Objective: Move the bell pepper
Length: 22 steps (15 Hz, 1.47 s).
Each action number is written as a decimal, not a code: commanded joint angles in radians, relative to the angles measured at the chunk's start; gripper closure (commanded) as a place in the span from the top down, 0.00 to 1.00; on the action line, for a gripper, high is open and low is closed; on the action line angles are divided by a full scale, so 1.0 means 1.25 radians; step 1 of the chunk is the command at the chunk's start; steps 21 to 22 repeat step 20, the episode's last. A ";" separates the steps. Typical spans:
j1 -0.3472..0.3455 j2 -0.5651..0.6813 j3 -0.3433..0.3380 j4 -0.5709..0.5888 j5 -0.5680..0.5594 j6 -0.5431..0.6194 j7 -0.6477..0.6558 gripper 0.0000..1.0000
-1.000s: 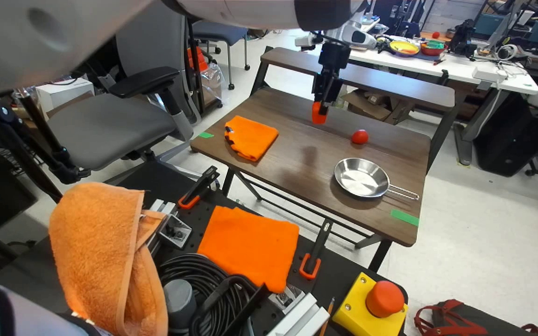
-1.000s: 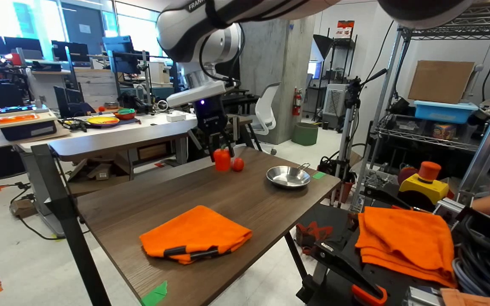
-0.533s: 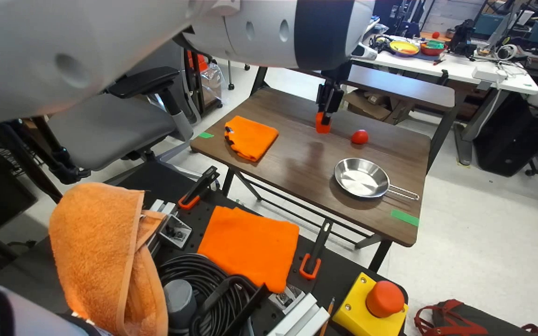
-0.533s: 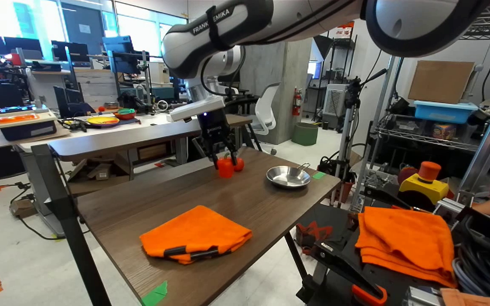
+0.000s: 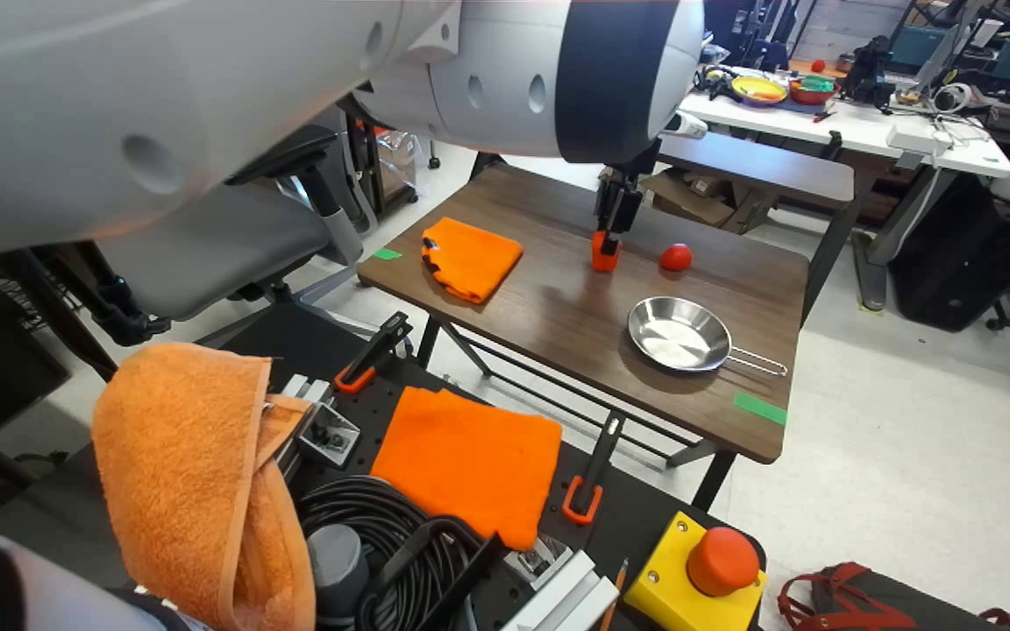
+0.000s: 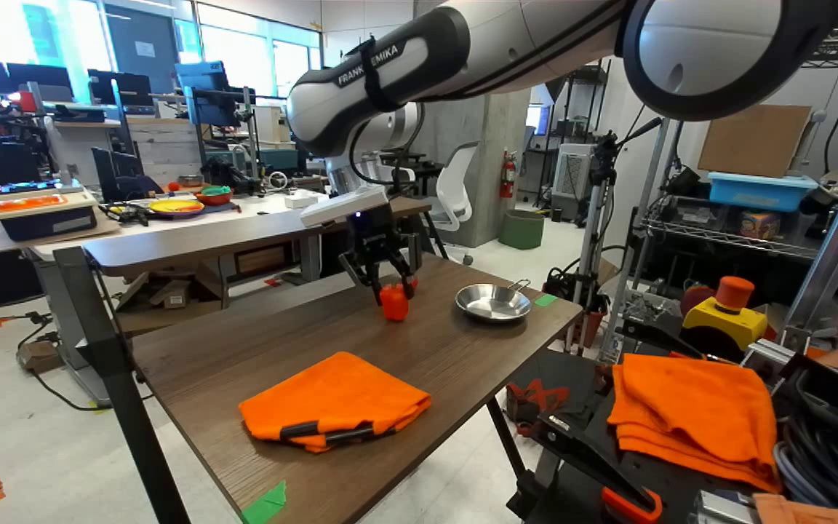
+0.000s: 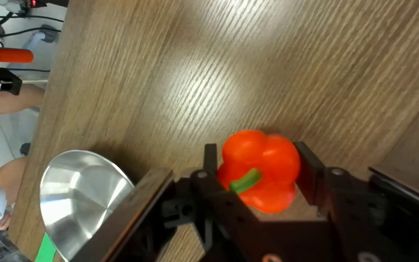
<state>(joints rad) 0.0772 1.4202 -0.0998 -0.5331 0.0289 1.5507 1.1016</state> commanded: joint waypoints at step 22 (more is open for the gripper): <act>-0.015 -0.044 0.079 0.085 0.046 -0.060 -0.008 1.00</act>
